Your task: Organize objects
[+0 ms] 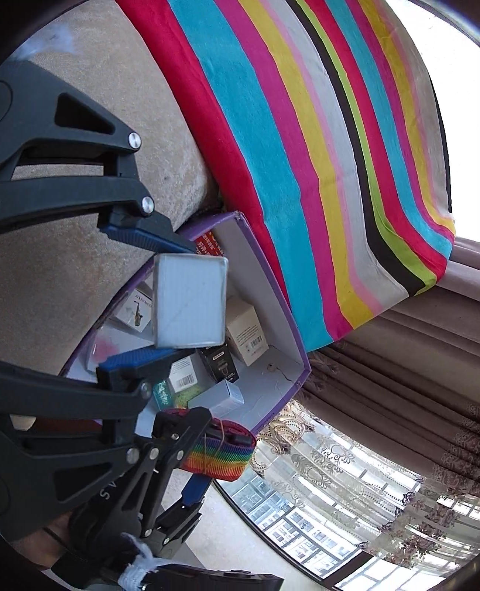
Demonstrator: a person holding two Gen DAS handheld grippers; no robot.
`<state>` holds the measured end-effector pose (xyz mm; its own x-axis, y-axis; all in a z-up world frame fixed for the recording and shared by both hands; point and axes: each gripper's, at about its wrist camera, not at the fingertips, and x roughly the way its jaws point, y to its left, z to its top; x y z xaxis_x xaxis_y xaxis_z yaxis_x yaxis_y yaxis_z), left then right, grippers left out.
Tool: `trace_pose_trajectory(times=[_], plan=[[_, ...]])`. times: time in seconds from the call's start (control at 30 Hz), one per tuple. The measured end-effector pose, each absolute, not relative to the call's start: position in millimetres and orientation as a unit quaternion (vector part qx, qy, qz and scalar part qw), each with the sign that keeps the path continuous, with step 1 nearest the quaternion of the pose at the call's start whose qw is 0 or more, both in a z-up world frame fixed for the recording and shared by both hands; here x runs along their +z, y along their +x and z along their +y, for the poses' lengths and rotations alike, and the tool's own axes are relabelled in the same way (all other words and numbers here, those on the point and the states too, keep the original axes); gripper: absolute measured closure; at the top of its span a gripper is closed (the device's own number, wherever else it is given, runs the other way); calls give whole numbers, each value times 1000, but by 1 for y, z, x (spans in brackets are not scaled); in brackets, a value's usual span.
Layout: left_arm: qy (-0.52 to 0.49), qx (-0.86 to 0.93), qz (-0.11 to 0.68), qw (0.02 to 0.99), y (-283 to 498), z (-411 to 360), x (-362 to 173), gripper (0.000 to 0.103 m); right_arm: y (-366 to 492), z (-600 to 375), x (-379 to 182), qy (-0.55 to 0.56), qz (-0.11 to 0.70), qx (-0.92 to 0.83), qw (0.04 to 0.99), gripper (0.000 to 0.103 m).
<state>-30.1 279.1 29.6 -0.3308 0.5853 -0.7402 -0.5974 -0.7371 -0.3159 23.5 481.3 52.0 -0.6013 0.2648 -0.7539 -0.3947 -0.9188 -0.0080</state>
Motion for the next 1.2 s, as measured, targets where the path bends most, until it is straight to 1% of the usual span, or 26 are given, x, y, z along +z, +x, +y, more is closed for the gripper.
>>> trace_pose_trajectory(times=[0.27, 0.3, 0.37, 0.4, 0.47, 0.6, 0.77, 0.87, 1.03, 1.2], plan=[[-465, 795, -33, 388, -37, 294, 24, 51, 24, 498, 47, -408, 78, 886, 204, 33], [-470, 790, -39, 391, -38, 294, 23, 50, 24, 499, 47, -409, 77, 886, 205, 33], [-477, 783, -52, 395, -40, 292, 19, 38, 23, 500, 46, -410, 75, 885, 208, 33], [-482, 780, -62, 396, -41, 290, 18, 34, 23, 501, 45, -412, 75, 884, 208, 33], [-493, 772, -81, 392, -44, 283, 14, 31, 23, 501, 45, -411, 71, 884, 209, 32], [-505, 768, -87, 385, -36, 272, 14, 30, 26, 498, 50, -408, 71, 886, 209, 29], [-498, 775, -67, 383, -10, 267, 17, 13, 36, 494, 56, -409, 69, 885, 210, 23], [-500, 781, -53, 370, -5, 269, 18, 12, 46, 490, 57, -417, 63, 881, 213, 22], [-499, 776, -74, 378, -7, 266, 17, 7, 56, 490, 55, -432, 60, 873, 217, 21], [-501, 773, -75, 382, -7, 270, 16, 3, 57, 493, 55, -434, 63, 872, 217, 21]])
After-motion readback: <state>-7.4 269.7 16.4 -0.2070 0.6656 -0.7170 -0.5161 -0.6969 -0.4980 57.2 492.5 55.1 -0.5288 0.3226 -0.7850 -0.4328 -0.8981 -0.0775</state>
